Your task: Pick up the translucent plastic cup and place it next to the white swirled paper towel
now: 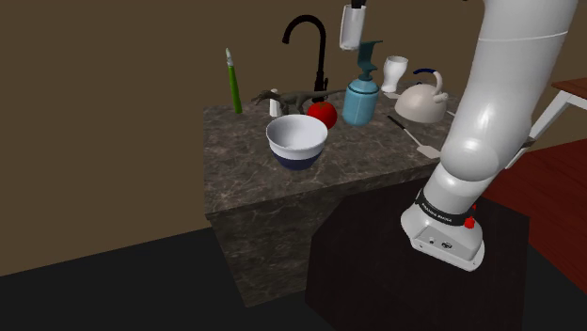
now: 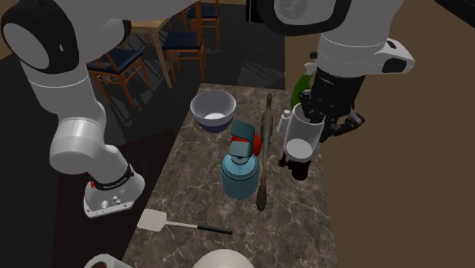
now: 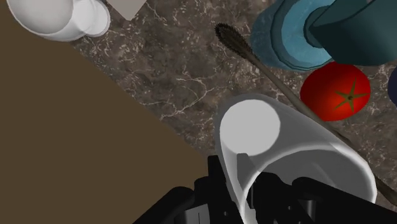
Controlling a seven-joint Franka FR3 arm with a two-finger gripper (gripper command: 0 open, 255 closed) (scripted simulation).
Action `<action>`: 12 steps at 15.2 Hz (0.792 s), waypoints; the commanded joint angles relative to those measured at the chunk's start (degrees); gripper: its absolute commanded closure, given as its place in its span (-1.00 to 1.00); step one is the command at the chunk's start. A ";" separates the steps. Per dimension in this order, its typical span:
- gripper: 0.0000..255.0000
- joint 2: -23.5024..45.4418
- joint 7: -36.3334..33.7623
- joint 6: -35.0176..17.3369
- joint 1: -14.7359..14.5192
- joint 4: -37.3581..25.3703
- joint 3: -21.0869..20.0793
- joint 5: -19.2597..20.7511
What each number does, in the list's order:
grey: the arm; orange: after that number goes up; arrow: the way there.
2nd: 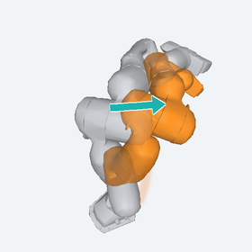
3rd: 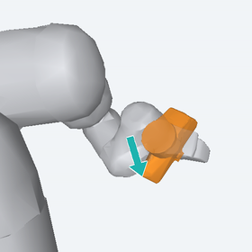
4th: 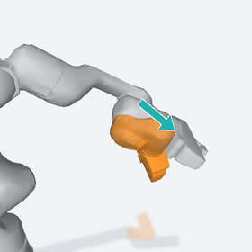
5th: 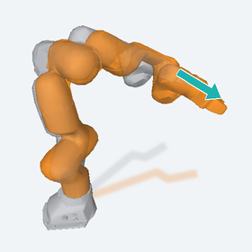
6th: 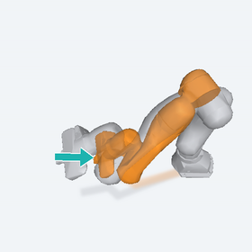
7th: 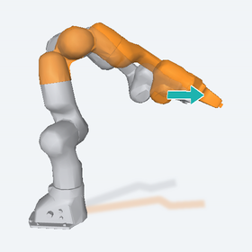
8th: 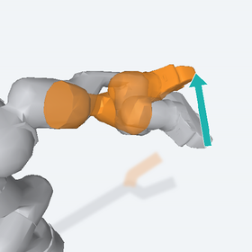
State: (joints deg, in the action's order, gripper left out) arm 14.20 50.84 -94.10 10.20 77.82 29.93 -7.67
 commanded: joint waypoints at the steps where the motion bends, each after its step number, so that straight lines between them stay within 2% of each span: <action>1: 1.00 0.53 0.11 1.75 0.35 -2.21 0.06 -0.29; 8: 1.00 3.26 0.49 8.36 2.06 -11.28 0.20 -1.76; 12: 1.00 -7.40 1.07 4.36 -0.33 2.20 1.15 3.44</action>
State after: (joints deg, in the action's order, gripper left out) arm 9.72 51.73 -89.21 10.36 76.90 30.82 -5.69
